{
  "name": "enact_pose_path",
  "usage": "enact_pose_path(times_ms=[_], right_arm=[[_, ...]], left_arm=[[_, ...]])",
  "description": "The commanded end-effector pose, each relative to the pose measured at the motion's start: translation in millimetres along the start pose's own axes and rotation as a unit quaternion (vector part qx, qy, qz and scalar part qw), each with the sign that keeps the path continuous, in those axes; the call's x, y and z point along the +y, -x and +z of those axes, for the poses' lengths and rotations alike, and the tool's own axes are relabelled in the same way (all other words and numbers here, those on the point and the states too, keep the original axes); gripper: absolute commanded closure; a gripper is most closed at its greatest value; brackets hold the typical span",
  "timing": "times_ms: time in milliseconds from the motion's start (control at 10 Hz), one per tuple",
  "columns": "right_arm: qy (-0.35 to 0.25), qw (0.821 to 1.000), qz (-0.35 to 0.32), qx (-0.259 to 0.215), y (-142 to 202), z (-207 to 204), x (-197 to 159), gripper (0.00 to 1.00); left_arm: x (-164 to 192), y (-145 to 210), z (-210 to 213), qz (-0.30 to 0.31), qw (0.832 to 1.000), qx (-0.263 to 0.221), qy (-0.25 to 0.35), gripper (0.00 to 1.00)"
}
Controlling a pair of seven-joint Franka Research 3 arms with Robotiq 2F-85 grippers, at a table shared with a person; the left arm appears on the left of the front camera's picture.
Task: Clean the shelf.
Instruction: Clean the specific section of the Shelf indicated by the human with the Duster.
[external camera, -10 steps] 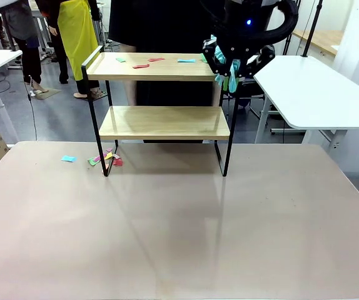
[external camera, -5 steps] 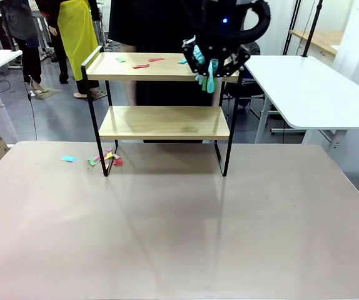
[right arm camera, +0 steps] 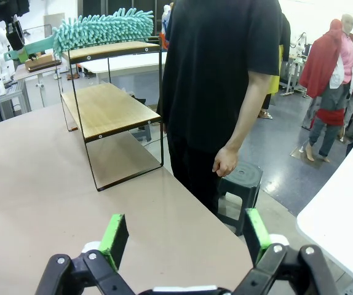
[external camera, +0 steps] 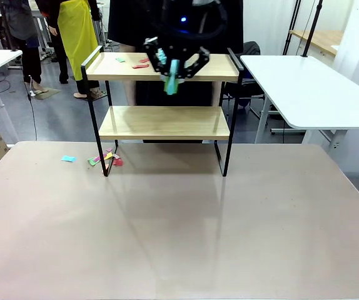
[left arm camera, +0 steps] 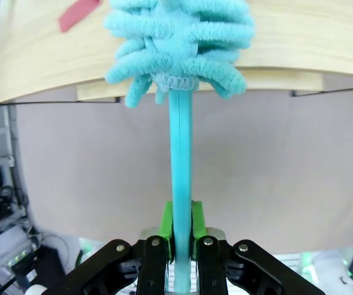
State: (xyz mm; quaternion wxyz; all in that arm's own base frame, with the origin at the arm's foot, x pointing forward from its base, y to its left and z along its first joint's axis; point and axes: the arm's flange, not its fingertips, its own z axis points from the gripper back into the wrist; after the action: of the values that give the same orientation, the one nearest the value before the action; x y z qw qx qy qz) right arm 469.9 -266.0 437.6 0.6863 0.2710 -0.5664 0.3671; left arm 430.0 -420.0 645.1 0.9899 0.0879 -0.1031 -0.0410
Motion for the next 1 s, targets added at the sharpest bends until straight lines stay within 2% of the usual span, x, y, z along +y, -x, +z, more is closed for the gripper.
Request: enact_pose_path(times_ms=[0, 200, 700, 800, 900], right_arm=[[0.0, 1.0, 0.003, -0.002, -3, -1, 0, 0.0], [0.0, 1.0, 0.003, -0.002, -3, -1, 0, 0.0], [0.0, 1.0, 0.003, -0.002, -3, -1, 0, 0.0], [0.0, 1.0, 0.003, -0.002, -3, -1, 0, 0.0], [0.0, 1.0, 0.003, -0.002, -3, -1, 0, 0.0]], left_arm=[[35, 18, -18, -0.011, 0.999, 0.014, -0.032, 0.87], [59, 20, -22, -0.017, 0.998, 0.009, -0.065, 0.87], [129, 32, -29, -0.009, 0.992, 0.035, -0.122, 0.87], [143, 37, -37, -0.006, 0.987, 0.037, -0.154, 0.87], [154, 44, -35, 0.012, 0.98, 0.005, -0.199, 0.87]])
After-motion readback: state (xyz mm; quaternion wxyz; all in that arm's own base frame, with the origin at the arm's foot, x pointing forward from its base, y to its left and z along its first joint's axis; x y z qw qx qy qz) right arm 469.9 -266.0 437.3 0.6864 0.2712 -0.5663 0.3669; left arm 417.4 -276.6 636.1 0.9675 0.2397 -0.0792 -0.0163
